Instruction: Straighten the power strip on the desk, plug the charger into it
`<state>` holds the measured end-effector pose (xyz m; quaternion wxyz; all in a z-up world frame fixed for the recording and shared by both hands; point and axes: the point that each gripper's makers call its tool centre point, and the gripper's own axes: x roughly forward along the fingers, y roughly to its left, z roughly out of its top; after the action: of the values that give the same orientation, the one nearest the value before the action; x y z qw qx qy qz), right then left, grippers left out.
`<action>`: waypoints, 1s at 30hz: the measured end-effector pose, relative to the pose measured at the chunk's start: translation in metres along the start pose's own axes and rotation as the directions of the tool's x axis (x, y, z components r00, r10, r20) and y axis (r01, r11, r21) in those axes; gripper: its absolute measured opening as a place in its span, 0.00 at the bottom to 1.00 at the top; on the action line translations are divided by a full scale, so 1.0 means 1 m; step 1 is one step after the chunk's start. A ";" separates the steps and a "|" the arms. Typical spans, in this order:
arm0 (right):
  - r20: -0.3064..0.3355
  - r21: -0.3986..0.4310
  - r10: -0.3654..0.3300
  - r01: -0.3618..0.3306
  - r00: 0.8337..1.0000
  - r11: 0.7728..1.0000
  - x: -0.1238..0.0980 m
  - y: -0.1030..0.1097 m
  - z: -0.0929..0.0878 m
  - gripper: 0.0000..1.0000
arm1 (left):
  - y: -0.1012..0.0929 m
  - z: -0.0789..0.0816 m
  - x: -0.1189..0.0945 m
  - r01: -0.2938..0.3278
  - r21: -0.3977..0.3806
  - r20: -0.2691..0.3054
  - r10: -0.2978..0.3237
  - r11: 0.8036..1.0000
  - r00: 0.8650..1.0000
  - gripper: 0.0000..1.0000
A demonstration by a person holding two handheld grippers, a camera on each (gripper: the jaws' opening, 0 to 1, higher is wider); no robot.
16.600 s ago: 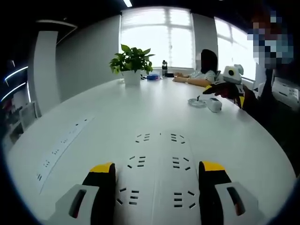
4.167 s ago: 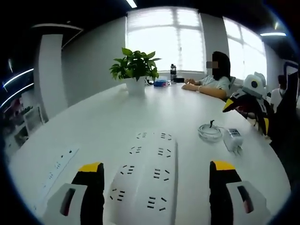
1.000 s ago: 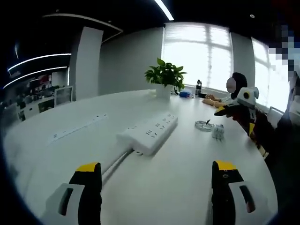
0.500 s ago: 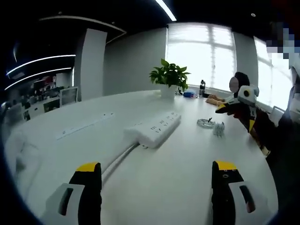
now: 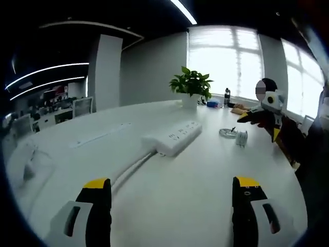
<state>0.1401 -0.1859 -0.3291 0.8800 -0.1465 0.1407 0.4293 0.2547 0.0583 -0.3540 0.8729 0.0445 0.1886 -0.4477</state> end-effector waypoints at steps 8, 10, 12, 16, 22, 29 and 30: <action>-0.011 -0.026 0.016 -0.017 1.000 1.000 -0.001 -0.001 0.001 0.84 | -0.005 0.001 -0.007 0.013 0.004 0.003 -0.013 1.000 1.000 0.99; -0.015 -0.036 0.023 -0.024 1.000 0.999 0.000 -0.002 0.001 0.85 | -0.005 0.003 -0.008 0.011 0.009 0.006 -0.011 1.000 1.000 0.99; -0.025 -0.043 0.032 -0.033 0.999 0.999 0.002 -0.003 0.000 0.85 | -0.004 0.005 -0.010 -0.001 0.016 0.013 0.001 1.000 1.000 0.99; -0.042 -0.057 0.043 -0.045 0.998 0.997 0.005 -0.005 -0.003 0.85 | -0.006 0.006 -0.010 0.004 0.017 0.020 -0.004 1.000 1.000 0.99; -0.034 -0.073 0.073 -0.075 0.997 0.994 0.008 -0.010 -0.003 0.85 | -0.006 0.005 -0.010 0.000 0.005 0.029 0.000 1.000 1.000 0.99; -0.040 -0.080 0.095 -0.097 0.995 0.992 0.009 -0.014 -0.007 0.85 | -0.006 0.008 -0.010 -0.004 0.002 0.036 0.004 1.000 0.999 0.99; -0.042 -0.078 0.095 -0.098 0.995 0.992 0.009 -0.014 -0.007 0.85 | -0.007 0.008 -0.010 -0.005 0.002 0.035 0.005 1.000 0.999 0.99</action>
<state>0.1561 -0.1904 -0.3373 0.8488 -0.1829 0.1469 0.4737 0.2463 0.0598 -0.3425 0.8772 0.0381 0.1725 -0.4463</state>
